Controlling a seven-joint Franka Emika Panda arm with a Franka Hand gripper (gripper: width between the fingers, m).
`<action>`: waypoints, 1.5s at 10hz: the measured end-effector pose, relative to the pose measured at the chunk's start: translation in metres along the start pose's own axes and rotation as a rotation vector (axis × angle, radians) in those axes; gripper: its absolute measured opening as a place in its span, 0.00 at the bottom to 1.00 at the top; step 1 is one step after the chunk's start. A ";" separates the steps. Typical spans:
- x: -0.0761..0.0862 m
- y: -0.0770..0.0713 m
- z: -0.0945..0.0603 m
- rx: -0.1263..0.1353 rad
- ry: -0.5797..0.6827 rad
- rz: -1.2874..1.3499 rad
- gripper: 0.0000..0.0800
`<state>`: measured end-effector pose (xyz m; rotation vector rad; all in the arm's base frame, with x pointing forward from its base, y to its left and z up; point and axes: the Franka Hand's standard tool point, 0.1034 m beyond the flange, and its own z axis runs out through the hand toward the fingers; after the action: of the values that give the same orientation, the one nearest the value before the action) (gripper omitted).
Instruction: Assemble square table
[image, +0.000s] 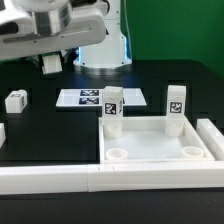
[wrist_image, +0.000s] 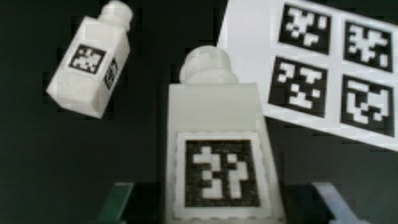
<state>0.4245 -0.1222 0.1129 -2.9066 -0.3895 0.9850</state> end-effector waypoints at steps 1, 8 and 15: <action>0.000 0.000 0.000 -0.002 0.031 0.000 0.36; 0.079 -0.041 -0.134 -0.086 0.571 0.050 0.36; 0.109 -0.075 -0.155 -0.163 1.033 0.132 0.36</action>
Offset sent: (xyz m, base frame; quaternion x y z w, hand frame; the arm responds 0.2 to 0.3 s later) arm 0.0789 0.0422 0.0430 -0.0331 0.2204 -0.0190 0.9747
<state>0.5853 -0.0169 0.1814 -3.0941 -0.1980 -0.6195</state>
